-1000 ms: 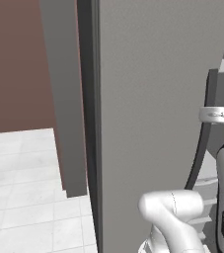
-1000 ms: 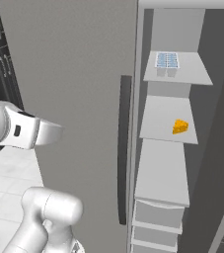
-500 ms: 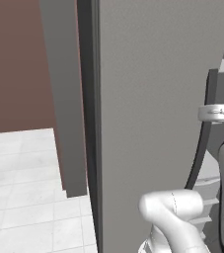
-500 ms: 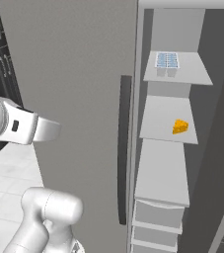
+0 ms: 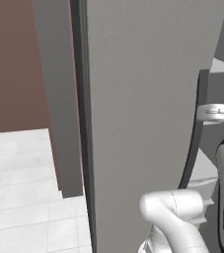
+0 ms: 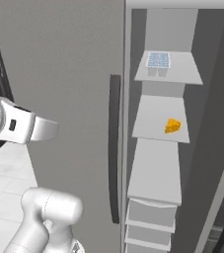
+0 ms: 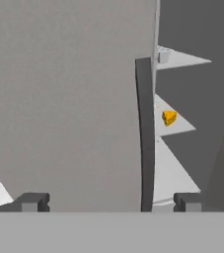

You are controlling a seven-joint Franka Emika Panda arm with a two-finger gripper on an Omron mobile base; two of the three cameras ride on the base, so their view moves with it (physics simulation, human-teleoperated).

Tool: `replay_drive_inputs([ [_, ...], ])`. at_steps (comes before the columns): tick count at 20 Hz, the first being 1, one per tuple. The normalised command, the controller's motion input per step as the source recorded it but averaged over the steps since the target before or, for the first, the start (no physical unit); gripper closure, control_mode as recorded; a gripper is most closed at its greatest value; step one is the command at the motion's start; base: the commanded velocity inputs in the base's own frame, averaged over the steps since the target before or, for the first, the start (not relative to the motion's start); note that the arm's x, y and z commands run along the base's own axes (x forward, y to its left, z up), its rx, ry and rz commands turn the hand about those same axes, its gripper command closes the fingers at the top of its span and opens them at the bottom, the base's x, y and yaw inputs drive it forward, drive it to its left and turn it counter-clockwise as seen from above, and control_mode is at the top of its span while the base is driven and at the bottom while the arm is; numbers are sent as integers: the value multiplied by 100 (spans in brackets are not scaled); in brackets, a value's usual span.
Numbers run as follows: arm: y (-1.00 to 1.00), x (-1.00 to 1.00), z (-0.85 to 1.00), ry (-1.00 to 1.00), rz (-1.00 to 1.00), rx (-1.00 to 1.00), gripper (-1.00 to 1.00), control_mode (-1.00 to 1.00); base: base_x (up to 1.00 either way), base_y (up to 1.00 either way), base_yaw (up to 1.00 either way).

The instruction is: Open the freezer door, pick up the ice cube tray from the freezer, and place it on the dining counter.

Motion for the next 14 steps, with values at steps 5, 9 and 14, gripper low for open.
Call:
replay_drive_inputs([
  [5, 0, 0, 0, 0, 0, 0, -100, 100, 0, -79, 0],
  [9, 0, 0, 0, 0, 0, 0, -100, 100, 0, -81, 0],
  [14, 0, 0, 0, 0, 0, 0, -100, 100, 11, -43, 0],
])
